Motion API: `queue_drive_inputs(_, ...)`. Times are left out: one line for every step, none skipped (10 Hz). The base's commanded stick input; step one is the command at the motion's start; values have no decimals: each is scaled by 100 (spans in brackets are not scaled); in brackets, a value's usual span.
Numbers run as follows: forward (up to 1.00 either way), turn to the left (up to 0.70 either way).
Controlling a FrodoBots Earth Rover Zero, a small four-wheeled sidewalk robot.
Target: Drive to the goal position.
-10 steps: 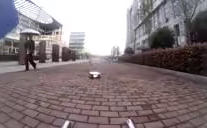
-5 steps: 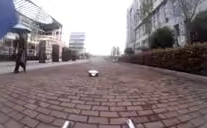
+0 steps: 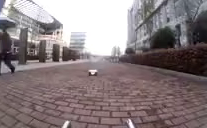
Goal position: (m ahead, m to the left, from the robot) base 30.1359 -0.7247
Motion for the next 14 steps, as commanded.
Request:
queue_drive_inputs(70, 0)
queue_drive_inputs(70, 0)
queue_drive_inputs(70, 0)
queue_drive_inputs(70, 0)
queue_drive_inputs(70, 0)
queue_drive_inputs(70, 0)
queue_drive_inputs(70, 0)
queue_drive_inputs(70, 0)
queue_drive_inputs(70, -9)
queue_drive_inputs(70, -14)
queue_drive_inputs(70, -14)
queue_drive_inputs(70, -14)
queue_drive_inputs(70, -14)
queue_drive_inputs(70, -14)
